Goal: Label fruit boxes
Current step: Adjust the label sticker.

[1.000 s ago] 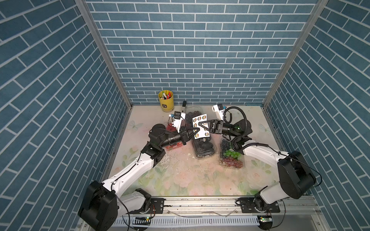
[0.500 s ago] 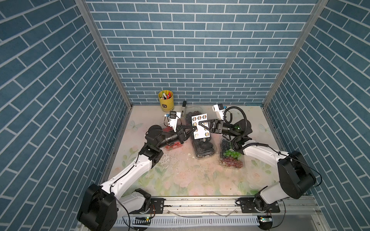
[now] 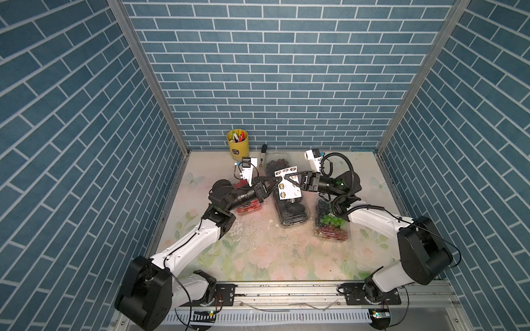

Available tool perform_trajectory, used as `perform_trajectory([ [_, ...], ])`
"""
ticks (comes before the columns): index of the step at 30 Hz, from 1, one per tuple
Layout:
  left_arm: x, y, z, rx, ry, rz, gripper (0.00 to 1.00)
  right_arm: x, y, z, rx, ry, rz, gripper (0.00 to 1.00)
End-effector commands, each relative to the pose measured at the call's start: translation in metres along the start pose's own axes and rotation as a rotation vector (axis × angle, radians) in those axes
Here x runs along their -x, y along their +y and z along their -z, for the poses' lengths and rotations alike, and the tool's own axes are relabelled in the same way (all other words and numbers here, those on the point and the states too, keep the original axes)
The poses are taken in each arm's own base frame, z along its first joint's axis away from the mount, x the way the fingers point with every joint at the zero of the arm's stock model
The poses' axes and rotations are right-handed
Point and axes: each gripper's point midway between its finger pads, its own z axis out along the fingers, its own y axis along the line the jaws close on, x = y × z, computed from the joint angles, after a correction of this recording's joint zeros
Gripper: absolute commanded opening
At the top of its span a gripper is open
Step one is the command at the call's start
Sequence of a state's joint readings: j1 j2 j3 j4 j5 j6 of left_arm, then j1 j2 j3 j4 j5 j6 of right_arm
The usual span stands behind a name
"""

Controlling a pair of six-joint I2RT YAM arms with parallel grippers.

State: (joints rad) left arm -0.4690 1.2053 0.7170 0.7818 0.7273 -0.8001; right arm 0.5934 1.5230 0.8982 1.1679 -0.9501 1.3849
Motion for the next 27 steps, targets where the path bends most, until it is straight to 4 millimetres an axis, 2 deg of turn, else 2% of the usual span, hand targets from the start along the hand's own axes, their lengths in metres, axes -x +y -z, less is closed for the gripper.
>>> perform_trajectory([
  [1, 0.002, 0.005, -0.001, 0.006, -0.008, -0.007, 0.13, -0.003, 0.021, 0.002, 0.062, 0.010, 0.032, 0.00],
  [5, 0.003, 0.003, -0.001, 0.001, -0.009, -0.013, 0.16, -0.005, 0.019, 0.002, 0.063, 0.017, 0.027, 0.00],
  [8, 0.012, 0.000, 0.005, 0.018, -0.017, -0.036, 0.21, -0.006, 0.017, 0.002, 0.059, 0.020, 0.021, 0.00],
  [13, 0.019, -0.005, 0.008, 0.027, -0.030, -0.054, 0.23, -0.006, 0.015, 0.002, 0.055, 0.021, 0.016, 0.00],
  [16, 0.021, -0.008, 0.006, 0.007, -0.042, -0.036, 0.29, -0.003, 0.009, 0.002, 0.039, -0.001, 0.013, 0.00],
  [17, 0.022, -0.010, 0.006, -0.007, -0.049, -0.024, 0.34, -0.001, 0.006, 0.002, 0.026, -0.014, 0.012, 0.00],
  [21, 0.024, -0.012, 0.009, -0.039, -0.090, 0.021, 0.38, 0.006, 0.002, 0.004, -0.003, -0.063, 0.022, 0.00],
  [27, 0.016, -0.002, 0.016, -0.016, -0.131, 0.082, 0.44, 0.011, 0.009, 0.003, 0.017, -0.085, 0.044, 0.00],
])
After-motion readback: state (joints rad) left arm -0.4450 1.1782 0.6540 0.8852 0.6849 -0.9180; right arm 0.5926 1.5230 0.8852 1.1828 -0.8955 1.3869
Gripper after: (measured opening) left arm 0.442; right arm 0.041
